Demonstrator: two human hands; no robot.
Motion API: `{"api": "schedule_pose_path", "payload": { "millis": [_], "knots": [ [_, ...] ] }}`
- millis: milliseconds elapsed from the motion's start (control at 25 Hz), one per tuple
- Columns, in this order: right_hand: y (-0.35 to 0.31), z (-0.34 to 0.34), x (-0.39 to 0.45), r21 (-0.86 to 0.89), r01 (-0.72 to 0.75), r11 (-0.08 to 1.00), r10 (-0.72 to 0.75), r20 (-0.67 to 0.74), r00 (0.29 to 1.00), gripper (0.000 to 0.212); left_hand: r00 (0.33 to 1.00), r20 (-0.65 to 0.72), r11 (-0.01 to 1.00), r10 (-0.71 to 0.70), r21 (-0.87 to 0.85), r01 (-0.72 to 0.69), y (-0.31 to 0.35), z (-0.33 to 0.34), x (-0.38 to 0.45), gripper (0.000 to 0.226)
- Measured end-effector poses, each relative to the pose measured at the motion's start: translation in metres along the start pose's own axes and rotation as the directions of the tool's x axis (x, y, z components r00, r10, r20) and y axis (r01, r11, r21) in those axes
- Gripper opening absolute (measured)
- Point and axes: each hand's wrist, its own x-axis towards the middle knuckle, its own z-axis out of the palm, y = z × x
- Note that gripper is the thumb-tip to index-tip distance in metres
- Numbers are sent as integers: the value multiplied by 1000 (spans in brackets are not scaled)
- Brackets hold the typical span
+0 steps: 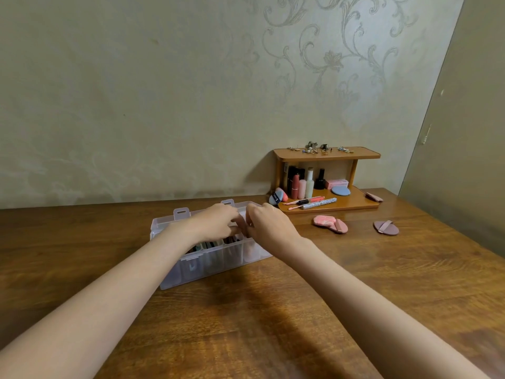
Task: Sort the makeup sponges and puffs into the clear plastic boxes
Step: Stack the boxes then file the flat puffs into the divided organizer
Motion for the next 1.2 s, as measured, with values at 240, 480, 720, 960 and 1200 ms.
{"api": "schedule_pose_path", "payload": {
  "millis": [240,480,720,960,1200],
  "knots": [
    [10,-8,11,150,-29,988,7,145,989,26,997,4,995,78,-54,-78,-5,-3,1,19],
    [78,-1,50,320,-372,872,379,42,925,36,987,81,978,141,-166,-126,-9,-14,8,26],
    [110,61,84,108,-458,882,433,197,880,46,941,297,984,161,-126,-129,-10,-26,24,24],
    [104,70,97,79,-477,875,465,134,875,47,946,287,978,153,-181,-103,-16,-22,25,24],
    [74,2,70,240,-254,937,311,-244,919,26,970,198,978,140,-179,-104,-15,-17,23,22]
  ]
}}
